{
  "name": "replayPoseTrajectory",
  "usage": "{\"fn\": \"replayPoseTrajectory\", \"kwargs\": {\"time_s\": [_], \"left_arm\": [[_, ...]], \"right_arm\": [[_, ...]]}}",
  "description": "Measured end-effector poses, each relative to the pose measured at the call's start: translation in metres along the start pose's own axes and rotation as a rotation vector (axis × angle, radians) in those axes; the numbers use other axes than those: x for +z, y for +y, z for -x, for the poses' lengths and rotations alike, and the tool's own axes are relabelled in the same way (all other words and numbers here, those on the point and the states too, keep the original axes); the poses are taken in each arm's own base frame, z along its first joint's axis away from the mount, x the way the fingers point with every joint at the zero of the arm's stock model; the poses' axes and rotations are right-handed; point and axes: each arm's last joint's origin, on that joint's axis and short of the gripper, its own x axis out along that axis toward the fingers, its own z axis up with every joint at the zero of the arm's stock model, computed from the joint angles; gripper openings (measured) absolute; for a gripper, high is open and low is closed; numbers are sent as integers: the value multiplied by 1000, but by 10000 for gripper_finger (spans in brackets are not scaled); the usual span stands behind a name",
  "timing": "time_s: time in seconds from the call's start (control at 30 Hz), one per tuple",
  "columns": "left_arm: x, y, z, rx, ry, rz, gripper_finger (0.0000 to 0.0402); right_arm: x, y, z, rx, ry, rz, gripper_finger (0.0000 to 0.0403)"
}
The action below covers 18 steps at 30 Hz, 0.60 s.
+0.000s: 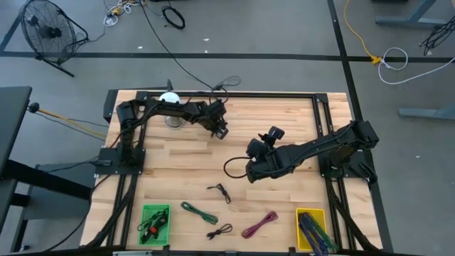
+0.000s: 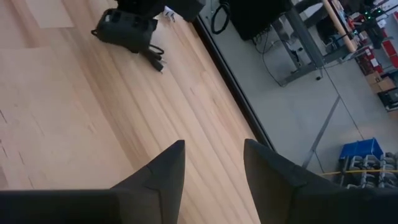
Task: Pick & Place USB Port
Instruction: Put the black charger cable into the green bin
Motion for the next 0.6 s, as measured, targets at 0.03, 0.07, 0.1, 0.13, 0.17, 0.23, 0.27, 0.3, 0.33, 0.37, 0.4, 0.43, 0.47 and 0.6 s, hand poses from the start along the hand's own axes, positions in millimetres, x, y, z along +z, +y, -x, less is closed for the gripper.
{"fn": "replayPoseTrajectory", "kwargs": {"time_s": [0.03,0.07,0.1,0.13,0.17,0.23,0.27,0.3,0.33,0.37,0.4,0.43,0.47,0.6], "left_arm": [[-2,-2,4,3,17,-25,26],[-7,-5,10,12,44,-53,26],[-12,-8,19,29,70,-90,26],[-15,-13,29,46,72,-127,26],[-17,-17,41,70,72,-155,26],[-27,-26,66,117,96,-209,26],[-35,-30,77,144,124,-243,26],[-42,-35,88,153,136,-277,26],[-49,-40,99,160,149,-310,26],[-56,-46,112,160,148,-329,26],[-64,-51,126,154,152,-347,26],[-73,-56,138,156,161,-364,26],[-82,-60,150,164,167,-379,26],[-120,-70,197,169,148,-393,26]], "right_arm": [[0,0,0,-1,1,-1,164],[0,0,0,-1,1,-1,164],[0,0,-1,-1,2,-1,164],[0,0,-1,-1,2,-3,164],[0,-1,-1,0,3,-4,164],[1,0,-1,2,2,-15,164],[1,0,-2,4,0,-23,164],[2,0,-2,10,-3,-33,164],[3,1,-2,19,-7,-44,164],[4,1,-2,22,-10,-51,164],[5,2,-2,28,-15,-62,164],[5,3,-2,42,-17,-75,164],[6,4,-2,64,-13,-87,164],[8,7,-1,139,2,-119,164]]}}
